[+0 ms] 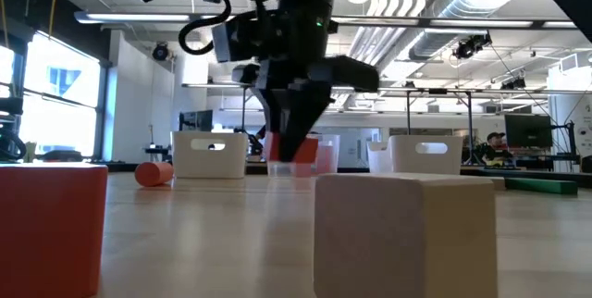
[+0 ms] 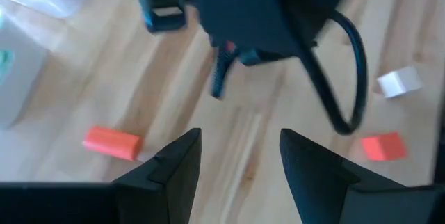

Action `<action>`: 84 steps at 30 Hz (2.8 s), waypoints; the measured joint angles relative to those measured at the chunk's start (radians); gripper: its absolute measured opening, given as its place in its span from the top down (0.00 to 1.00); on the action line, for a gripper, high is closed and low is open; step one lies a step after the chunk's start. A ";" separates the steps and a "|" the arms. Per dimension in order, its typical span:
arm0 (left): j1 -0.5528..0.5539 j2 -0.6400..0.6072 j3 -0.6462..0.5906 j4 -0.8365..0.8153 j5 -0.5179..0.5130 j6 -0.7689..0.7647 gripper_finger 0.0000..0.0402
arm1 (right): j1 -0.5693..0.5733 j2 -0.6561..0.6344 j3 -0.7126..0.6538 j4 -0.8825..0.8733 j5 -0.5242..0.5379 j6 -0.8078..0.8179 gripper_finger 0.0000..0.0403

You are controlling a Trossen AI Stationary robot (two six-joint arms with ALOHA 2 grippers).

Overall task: Sort & place blocks by color
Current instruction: Put the orange block into the transparent bin

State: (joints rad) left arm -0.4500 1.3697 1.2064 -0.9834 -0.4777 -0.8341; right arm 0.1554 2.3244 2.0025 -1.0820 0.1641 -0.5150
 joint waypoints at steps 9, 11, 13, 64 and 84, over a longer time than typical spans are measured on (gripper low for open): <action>0.009 -0.012 0.000 -0.114 -0.122 0.000 0.54 | -0.143 -0.002 0.117 -0.095 0.072 -0.057 0.92; 0.019 -0.013 0.000 -0.144 -0.141 0.000 0.54 | -0.177 -0.003 0.143 -0.101 0.072 -0.073 0.92; 0.033 -0.018 0.000 -0.164 -0.152 0.000 0.54 | -0.213 -0.004 0.172 -0.108 0.072 -0.093 0.92; 0.327 -0.019 0.000 -0.173 -0.164 0.276 0.54 | -0.613 0.066 0.272 0.001 -0.001 0.114 0.73; 0.483 -0.019 0.000 -0.180 -0.154 0.357 0.54 | -0.600 -0.033 0.275 -0.111 0.094 0.226 0.64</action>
State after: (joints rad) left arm 0.0328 1.3510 1.2060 -1.1629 -0.6319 -0.4770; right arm -0.4442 2.2918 2.2780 -1.1934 0.2580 -0.2890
